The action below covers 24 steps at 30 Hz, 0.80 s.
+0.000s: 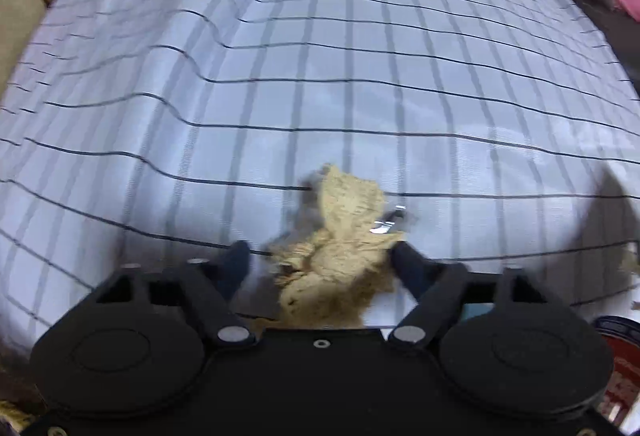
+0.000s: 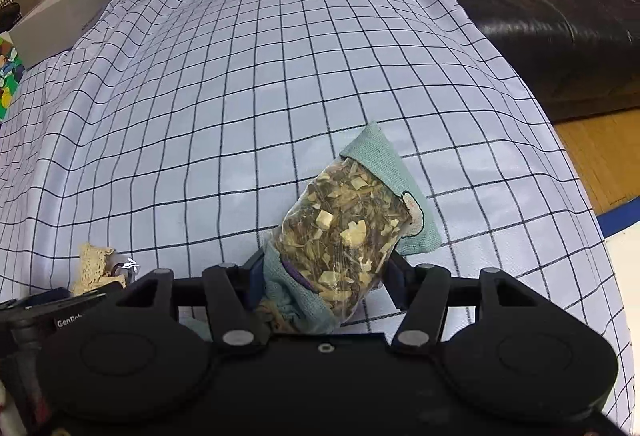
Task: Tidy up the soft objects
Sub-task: 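Grasp the clear herb snack bag with the right tool while the left tool grasps the beige lace, then carry the snack bag and lace into the woven basket and open both tools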
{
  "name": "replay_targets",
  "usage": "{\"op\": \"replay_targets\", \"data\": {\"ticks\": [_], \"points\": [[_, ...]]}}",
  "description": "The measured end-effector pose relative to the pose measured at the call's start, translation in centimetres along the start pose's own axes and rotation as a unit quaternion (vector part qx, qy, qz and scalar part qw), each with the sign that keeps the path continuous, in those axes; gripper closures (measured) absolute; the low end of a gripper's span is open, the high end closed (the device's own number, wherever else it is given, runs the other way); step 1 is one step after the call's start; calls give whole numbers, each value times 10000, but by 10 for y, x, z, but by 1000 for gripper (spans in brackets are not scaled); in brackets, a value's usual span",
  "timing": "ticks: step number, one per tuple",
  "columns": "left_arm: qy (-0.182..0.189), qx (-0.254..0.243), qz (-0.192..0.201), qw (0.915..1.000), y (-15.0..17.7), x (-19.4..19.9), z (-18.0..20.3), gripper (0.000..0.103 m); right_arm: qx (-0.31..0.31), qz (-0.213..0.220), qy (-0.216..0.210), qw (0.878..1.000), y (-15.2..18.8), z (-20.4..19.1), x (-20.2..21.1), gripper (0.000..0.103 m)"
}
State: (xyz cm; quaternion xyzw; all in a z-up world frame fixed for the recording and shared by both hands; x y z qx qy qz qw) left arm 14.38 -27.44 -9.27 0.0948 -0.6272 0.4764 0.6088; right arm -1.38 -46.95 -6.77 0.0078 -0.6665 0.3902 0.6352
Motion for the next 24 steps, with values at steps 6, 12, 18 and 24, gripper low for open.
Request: {"op": "replay_targets", "data": {"ticks": [6, 12, 18, 24], "points": [[315, 64, -6, 9995, 2, 1, 1, 54, -143, -133, 154, 9997, 0, 14, -6, 45], [300, 294, -31, 9991, 6, 23, -4, 62, -85, -247, 395, 9989, 4, 31, -5, 45], [168, 315, -39, 9994, 16, 39, -15, 64, -130, -498, 548, 9972, 16, 48, 0, 45], [313, 561, 5, 9979, 30, 65, -22, 65, 344, -500, 663, 9960, 42, 52, 29, 45]]}}
Point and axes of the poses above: each gripper's, at about its wrist camera, not at the fingertips, and x roughly against the way its jaws point, z to its right, y to its underside, the point moved 2 cm from there along -x, roughly the way its jaws point, and after that the axes turned 15 degrees about y, right-handed, at the moved point
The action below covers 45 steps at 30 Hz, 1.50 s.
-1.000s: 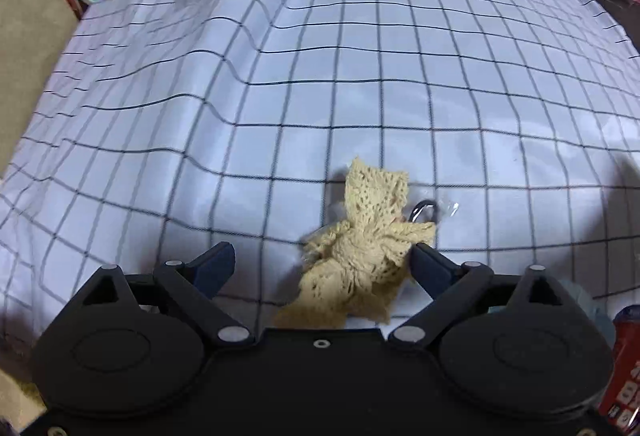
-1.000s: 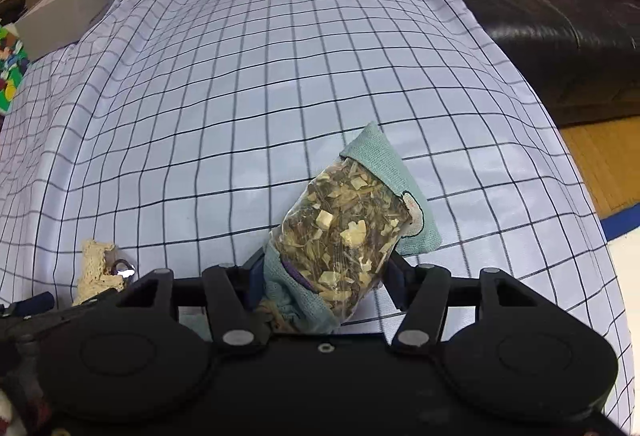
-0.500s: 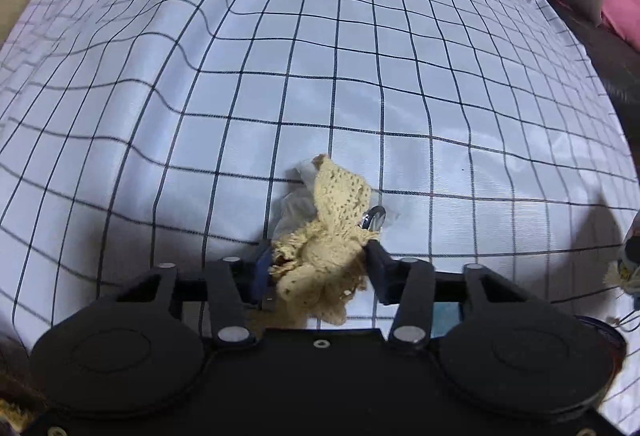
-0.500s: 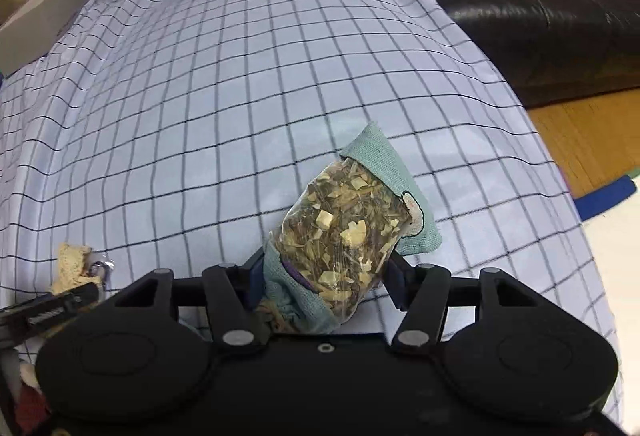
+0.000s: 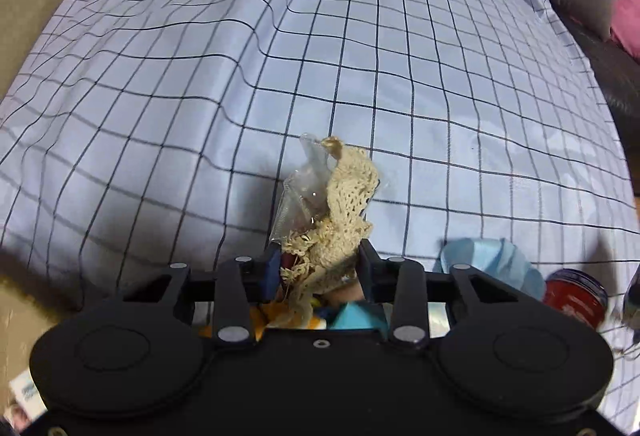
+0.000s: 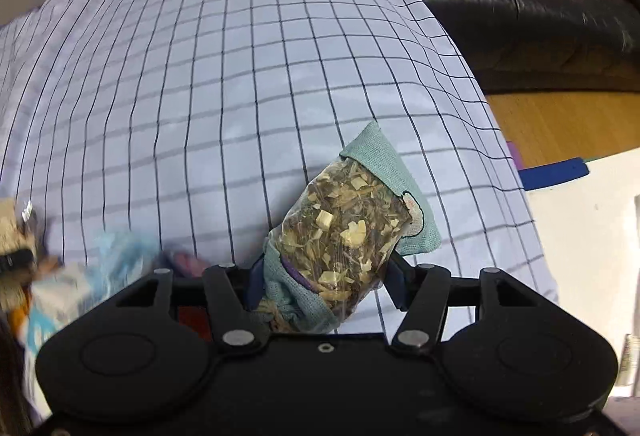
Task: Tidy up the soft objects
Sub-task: 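Carry the snack bag and lace into the woven basket and open both tools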
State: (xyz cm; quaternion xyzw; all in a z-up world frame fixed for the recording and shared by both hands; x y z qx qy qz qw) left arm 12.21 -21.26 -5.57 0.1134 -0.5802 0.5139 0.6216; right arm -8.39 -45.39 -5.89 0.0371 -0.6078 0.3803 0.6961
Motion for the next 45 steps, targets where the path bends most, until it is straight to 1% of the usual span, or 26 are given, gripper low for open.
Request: {"op": "replay_targets", "data": {"ticks": [4, 9, 16, 22, 28, 31, 37, 43, 45], "points": [[53, 24, 67, 10000, 8, 19, 4, 65, -1, -187, -102, 9998, 23, 8, 11, 45], [97, 52, 183, 9998, 19, 40, 8, 65, 225, -330, -138, 9991, 57, 12, 26, 45], [234, 140, 190, 9994, 53, 73, 10, 65, 510, -383, -434, 9970, 96, 12, 54, 45], [326, 169, 164, 9992, 85, 103, 9, 65, 955, -480, -707, 9918, 128, -5, 71, 45], [275, 209, 225, 9992, 116, 133, -3, 65, 1548, -390, -1037, 9817, 151, -44, 97, 45], [164, 262, 331, 9990, 127, 149, -15, 65, 1739, -257, -1330, 9754, 154, -69, 119, 45], [-186, 502, 675, 9963, 133, 179, -50, 65, 1943, 342, -1875, 9623, 148, -126, 180, 45], [-672, 833, 1028, 9889, 126, 201, -89, 65, 1852, 896, -2590, 9437, 140, -190, 245, 44], [-831, 936, 1099, 9860, 126, 206, -101, 65, 1782, 1009, -2824, 9372, 140, -210, 263, 44]]}}
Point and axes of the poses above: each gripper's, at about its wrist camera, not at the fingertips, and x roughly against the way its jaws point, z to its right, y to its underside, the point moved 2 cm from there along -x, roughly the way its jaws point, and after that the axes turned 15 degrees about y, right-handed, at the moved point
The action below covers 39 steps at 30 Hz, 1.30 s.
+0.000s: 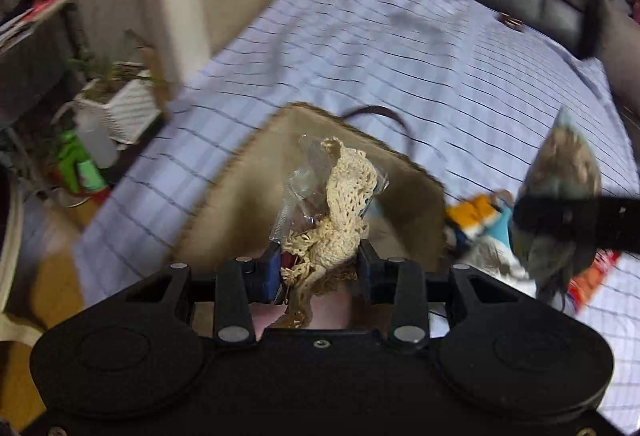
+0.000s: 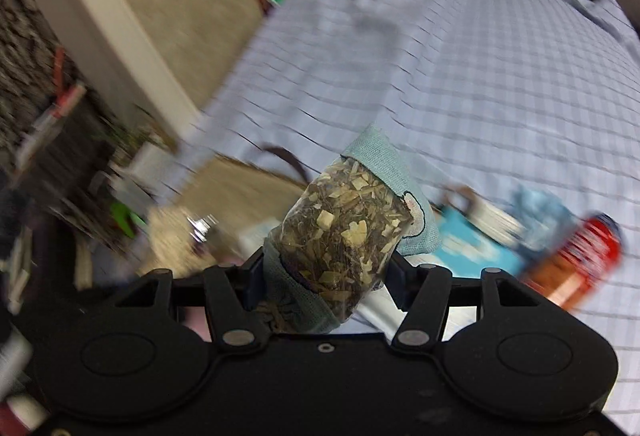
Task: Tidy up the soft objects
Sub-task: 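Carry the snack bag and lace into the woven basket and open both tools, then move both tools back from the basket toward the remaining items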
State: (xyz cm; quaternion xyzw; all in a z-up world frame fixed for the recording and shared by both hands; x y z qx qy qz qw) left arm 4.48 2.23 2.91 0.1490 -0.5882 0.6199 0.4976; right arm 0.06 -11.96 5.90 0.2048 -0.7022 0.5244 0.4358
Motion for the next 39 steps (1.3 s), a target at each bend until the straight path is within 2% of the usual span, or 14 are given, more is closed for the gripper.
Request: {"op": "replay_targets", "data": {"ticks": [4, 6, 7, 9, 13, 23, 29, 39], "points": [[-237, 214, 5, 9995, -2, -3, -22, 63, -36, 147, -232, 9996, -16, -36, -4, 39], [-339, 287, -45, 9990, 0, -6, -30, 53, -24, 182, -208, 9996, -19, -48, -10, 34], [-406, 316, -43, 9987, 1, -7, -33, 49, -4, 201, -212, 9996, -20, -52, -14, 26], [-538, 295, 39, 9981, 5, -5, -37, 35, 4, 233, -135, 9996, -21, -54, -24, 25], [-636, 203, 119, 9977, 10, -1, -40, 35, -57, 187, -94, 9998, -22, -47, -33, 25], [-485, 178, 105, 9986, 14, -1, -30, 34, -204, 110, 338, 9992, -20, 3, -25, 25], [-249, -71, 122, 9996, 24, 8, 1, 27, -47, -2, 473, 9989, -10, 26, -16, 25], [225, -537, 19, 9983, 39, 6, 61, 26, 42, 28, 891, 9960, 21, 85, 16, 25]]}}
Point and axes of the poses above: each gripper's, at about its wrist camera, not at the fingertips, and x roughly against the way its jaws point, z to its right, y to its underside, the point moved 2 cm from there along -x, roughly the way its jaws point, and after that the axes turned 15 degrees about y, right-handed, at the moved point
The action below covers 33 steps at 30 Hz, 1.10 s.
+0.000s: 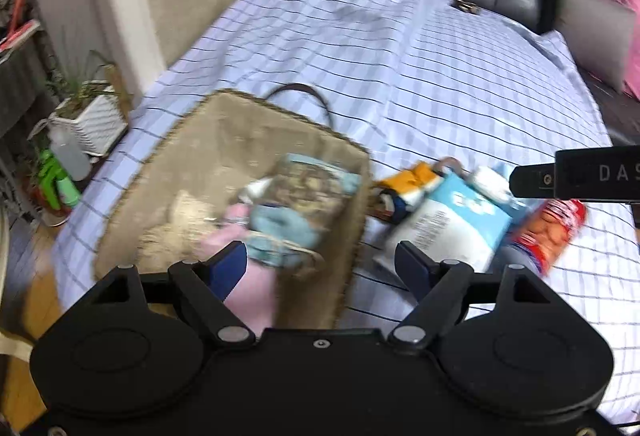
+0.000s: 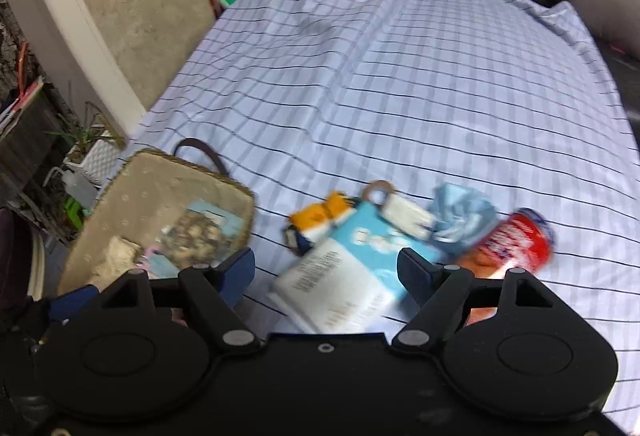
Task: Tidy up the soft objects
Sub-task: 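Move both tools back from the basket toward the remaining items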
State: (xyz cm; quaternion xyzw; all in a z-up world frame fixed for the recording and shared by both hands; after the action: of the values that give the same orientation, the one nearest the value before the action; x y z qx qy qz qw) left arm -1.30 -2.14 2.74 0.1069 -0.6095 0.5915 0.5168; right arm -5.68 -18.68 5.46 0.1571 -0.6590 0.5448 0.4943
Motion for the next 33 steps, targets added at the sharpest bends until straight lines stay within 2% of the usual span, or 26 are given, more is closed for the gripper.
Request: {"op": "replay_targets", "data": {"ticks": [7, 12, 17, 24, 29, 33], "points": [[363, -358, -257, 9984, 12, -21, 45, 25, -257, -100, 556, 9981, 23, 72, 2, 24], [561, -603, -523, 9952, 22, -46, 73, 25, -576, -372, 1012, 9925, 40, 124, -10, 24], [761, -839, -823, 9902, 25, -75, 100, 25, -891, -593, 1284, 9859, 52, 165, -24, 24], [728, -1255, -824, 9860, -4, -108, 129, 25, -1096, -689, 1496, 9802, 48, 186, -40, 24], [715, -1271, -805, 9860, -29, -126, 132, 24, -1155, -585, 1645, 9779, 31, 187, -55, 24], [719, -1115, -700, 9887, -46, -134, 120, 24, -1226, -474, 1691, 9768, 10, 189, -67, 23]]}}
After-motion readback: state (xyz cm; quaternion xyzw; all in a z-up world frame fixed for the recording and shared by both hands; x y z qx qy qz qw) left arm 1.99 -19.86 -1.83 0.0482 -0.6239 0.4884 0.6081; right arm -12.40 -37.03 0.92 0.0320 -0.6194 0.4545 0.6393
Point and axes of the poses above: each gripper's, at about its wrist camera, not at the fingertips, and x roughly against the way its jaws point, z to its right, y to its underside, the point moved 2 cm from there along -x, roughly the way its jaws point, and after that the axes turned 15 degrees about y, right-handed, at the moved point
